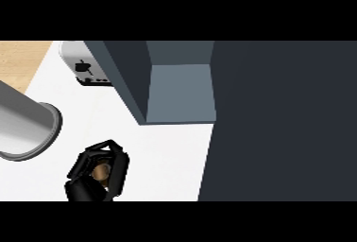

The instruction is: Pick up the wine, place it into the cabinet and close the cabinet

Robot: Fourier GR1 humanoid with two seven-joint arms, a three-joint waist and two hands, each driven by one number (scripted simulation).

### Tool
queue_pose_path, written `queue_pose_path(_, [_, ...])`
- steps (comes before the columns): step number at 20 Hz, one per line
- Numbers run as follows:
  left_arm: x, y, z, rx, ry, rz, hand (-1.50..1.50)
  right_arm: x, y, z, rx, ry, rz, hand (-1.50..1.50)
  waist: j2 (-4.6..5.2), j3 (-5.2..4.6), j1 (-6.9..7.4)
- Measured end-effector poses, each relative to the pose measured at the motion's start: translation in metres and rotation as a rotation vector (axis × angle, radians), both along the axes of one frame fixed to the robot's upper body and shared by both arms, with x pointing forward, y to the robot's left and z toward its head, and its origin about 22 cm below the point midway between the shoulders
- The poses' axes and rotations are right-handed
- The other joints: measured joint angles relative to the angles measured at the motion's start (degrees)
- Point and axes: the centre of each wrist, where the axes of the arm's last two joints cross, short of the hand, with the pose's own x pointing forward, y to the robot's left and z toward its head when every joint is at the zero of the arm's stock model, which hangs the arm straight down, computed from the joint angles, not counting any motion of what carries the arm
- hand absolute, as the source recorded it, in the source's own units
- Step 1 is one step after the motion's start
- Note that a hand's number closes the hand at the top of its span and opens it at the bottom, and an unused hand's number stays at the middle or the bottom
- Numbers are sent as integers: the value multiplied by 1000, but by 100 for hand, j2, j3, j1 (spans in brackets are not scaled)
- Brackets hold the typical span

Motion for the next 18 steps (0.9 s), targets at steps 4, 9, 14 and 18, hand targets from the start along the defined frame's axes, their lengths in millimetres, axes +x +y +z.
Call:
queue_pose_path(4, [1, -7, -1, 60, -16, -113, 150, 0, 1, 0, 1, -1, 7, -150, 11, 1, -64])
queue_pose_path(9, [-3, -24, 19, 91, -36, -454, 150, 1, 7, 0, -2, -10, 43, -150, 48, -13, -254])
queue_pose_path(14, [1, -23, 36, 122, -119, -671, 150, 1, 6, 1, -1, -16, 39, -150, 78, -10, -232])
queue_pose_path(18, [11, -15, 40, 104, -184, -802, 150, 1, 3, 0, -7, -7, 26, -150, 85, 5, -163])
